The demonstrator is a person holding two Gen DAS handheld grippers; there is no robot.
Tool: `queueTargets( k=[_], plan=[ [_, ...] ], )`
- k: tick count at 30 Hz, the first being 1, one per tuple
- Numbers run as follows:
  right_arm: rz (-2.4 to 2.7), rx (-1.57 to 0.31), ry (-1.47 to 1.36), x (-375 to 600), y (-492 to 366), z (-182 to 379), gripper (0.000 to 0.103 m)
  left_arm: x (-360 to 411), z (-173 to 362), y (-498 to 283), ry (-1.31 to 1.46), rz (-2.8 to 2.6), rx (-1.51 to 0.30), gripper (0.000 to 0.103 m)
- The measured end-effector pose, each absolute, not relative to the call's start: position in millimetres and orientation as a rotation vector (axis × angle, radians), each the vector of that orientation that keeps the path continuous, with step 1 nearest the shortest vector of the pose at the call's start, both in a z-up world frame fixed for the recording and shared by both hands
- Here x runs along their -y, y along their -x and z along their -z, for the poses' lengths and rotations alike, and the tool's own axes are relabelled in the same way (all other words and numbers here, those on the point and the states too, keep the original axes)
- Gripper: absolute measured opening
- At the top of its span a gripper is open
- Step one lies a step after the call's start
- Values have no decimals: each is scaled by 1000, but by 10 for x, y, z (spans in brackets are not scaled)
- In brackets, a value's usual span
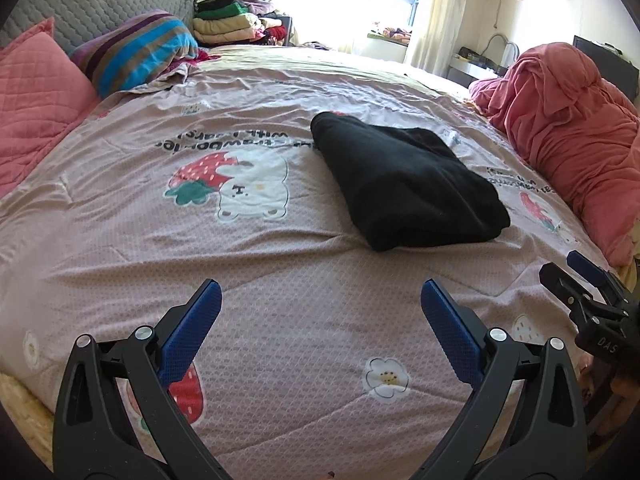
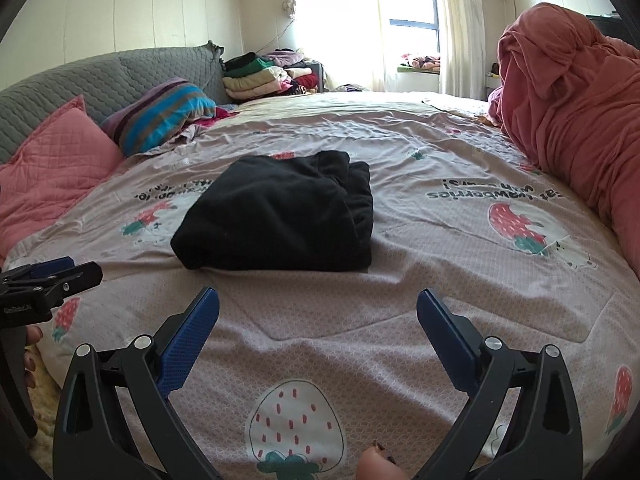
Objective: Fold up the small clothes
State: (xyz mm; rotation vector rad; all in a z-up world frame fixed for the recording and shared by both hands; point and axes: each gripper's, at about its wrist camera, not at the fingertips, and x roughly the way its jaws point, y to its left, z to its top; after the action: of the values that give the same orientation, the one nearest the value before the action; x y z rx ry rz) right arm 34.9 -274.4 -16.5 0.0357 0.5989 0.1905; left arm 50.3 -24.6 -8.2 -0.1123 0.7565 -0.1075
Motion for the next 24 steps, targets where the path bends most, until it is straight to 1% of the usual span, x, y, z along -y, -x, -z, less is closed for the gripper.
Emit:
queueTargets(
  k=[14, 24],
  plan=[
    [-172, -611, -7, 2652, -441, 342, 98, 207, 243, -550, 121, 90, -782, 94],
    [-173, -620, -6, 2647, -440, 360, 98, 222, 242, -534, 103, 70, -782, 94]
  ],
)
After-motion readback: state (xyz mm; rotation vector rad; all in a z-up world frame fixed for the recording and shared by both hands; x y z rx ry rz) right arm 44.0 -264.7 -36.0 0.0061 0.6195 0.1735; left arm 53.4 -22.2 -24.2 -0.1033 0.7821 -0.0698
